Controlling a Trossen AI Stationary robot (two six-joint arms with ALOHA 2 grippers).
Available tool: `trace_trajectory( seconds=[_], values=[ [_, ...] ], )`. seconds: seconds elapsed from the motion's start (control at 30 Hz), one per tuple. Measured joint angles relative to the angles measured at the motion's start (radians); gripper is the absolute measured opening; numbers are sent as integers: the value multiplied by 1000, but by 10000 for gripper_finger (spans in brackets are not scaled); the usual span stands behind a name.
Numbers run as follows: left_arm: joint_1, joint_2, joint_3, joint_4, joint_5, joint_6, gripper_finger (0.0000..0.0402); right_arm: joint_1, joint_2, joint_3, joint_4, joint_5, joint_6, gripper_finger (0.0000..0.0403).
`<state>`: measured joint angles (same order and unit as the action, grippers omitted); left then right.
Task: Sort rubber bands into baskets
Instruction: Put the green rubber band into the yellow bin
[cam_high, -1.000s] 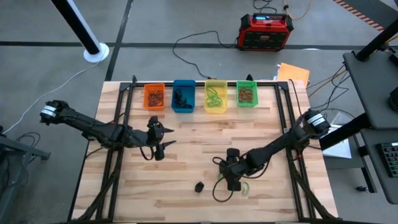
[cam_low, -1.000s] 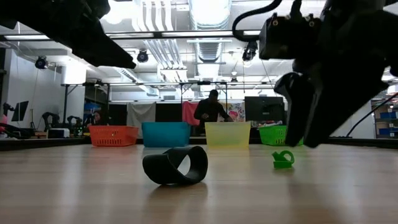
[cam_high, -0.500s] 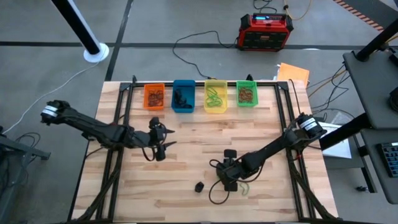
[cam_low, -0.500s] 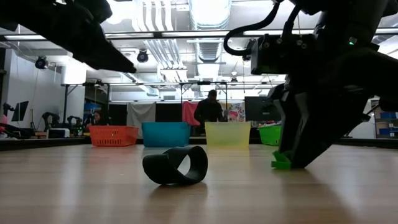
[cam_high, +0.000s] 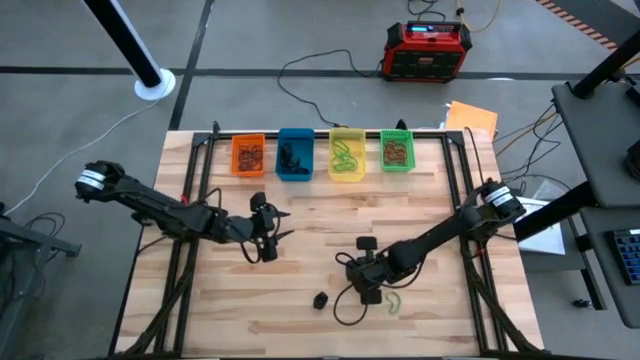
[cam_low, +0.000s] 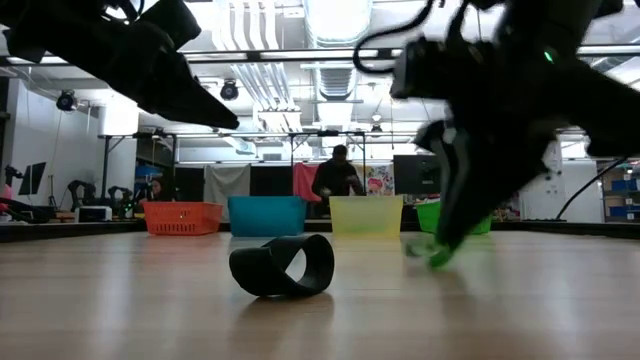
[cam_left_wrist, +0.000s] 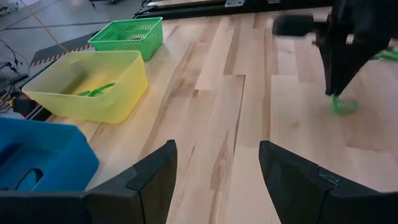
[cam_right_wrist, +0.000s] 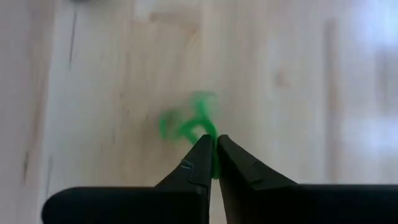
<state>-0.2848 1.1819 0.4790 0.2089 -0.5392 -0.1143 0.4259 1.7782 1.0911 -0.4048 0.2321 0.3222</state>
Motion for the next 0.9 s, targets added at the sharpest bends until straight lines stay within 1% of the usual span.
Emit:
trace_trajectory(
  seconds=[0.17,0.23,0.4,0.53,0.7,0.8,0.9],
  values=[
    [0,19,9,1,-1,-1,210,-43,-62,44,-59,8,-67,12],
    [-1,25,13,5,0,-2,210,-69,-84,66,-93,28,-113,12],
    [-3,34,12,26,0,-5,210,-166,-152,118,-125,61,-253,12],
    [-3,35,12,33,0,-12,210,-271,-188,149,-123,74,-376,12],
    [-4,35,12,37,0,-27,210,-425,-197,182,-80,159,-502,12],
    [-5,35,11,36,0,-38,210,-527,-188,190,-42,160,-548,12],
    [-5,35,11,37,0,-48,210,-628,-172,190,-10,154,-559,12]
  ],
)
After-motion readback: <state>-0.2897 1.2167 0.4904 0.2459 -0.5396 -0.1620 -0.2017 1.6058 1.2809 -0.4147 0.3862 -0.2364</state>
